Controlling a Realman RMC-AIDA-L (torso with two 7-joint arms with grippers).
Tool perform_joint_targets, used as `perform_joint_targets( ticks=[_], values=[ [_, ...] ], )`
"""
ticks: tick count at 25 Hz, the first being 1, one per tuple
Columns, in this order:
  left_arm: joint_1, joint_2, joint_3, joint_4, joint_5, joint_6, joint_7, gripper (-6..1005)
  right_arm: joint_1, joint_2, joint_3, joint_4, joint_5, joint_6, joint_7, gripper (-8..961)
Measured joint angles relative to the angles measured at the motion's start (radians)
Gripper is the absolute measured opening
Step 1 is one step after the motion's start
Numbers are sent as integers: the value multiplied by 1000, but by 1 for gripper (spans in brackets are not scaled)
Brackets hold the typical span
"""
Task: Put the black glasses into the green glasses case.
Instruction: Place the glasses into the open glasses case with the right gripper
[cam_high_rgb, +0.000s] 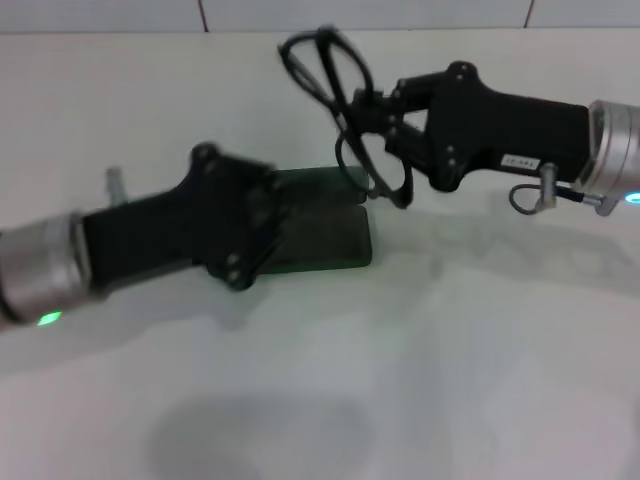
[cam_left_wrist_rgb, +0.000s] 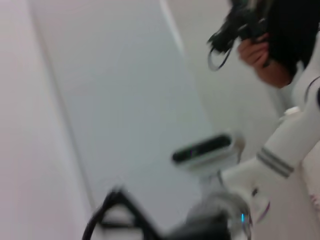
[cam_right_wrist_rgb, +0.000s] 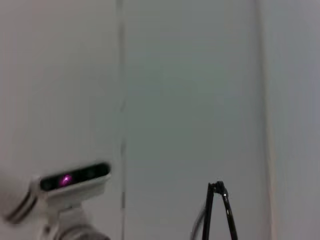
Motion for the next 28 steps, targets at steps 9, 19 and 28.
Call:
perform_joint_targets(
  ticks=[9, 19, 28],
  values=[
    [181, 41, -40, -98, 22, -159, -45, 34, 32, 6, -79, -153, -199, 138, 2, 65],
    [268, 34, -54, -105, 25, -226, -38, 36, 28, 6, -466, -247, -105, 514, -5, 66],
    [263, 29, -47, -106, 28, -226, -40, 37, 36, 6, -640, -291, -53, 729, 0, 65]
  ],
)
